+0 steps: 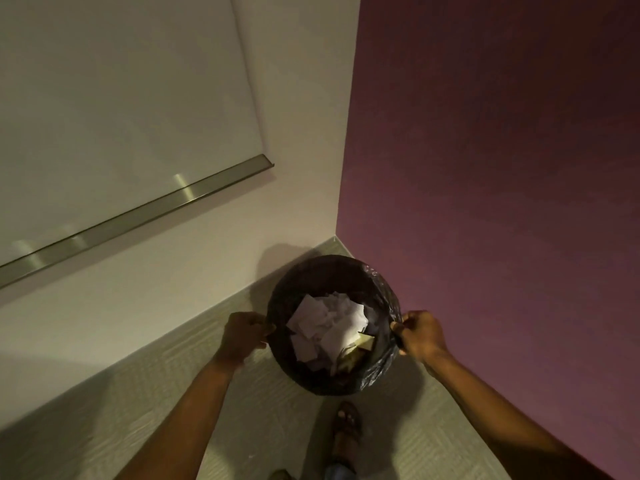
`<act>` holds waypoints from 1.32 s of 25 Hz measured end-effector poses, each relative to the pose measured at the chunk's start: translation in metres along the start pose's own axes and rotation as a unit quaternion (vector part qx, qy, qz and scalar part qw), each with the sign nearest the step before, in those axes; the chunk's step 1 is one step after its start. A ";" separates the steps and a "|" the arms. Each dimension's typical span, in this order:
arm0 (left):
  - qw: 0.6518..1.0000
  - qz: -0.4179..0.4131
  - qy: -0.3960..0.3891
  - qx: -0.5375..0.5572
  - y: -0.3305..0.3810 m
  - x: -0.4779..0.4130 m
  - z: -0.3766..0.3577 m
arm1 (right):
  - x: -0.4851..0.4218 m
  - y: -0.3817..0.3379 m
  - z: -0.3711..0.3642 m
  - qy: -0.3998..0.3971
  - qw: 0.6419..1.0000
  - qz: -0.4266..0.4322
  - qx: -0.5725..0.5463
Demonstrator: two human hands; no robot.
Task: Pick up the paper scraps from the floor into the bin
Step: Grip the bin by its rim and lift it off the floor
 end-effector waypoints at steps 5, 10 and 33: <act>1.000 -0.012 0.006 -0.027 -0.026 -0.084 -0.028 | -0.069 -0.004 -0.041 -0.013 1.000 -0.016 -0.007; 0.999 -0.018 -0.025 -0.016 -0.102 -0.179 -0.072 | -0.166 0.023 -0.105 0.012 0.999 -0.037 0.004; 0.992 -0.020 -0.032 -0.117 -0.301 -0.368 -0.186 | -0.368 0.107 -0.287 0.054 0.984 -0.022 0.170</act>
Point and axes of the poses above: each hand's wrist, its own x-axis away from the middle knuckle, its own z-axis out of the back of the hand, y = z × x, the point moved 9 cm from there along -x, towards the middle knuckle, and after that the axes turned 14 degrees about -z, right-handed, at the moved point
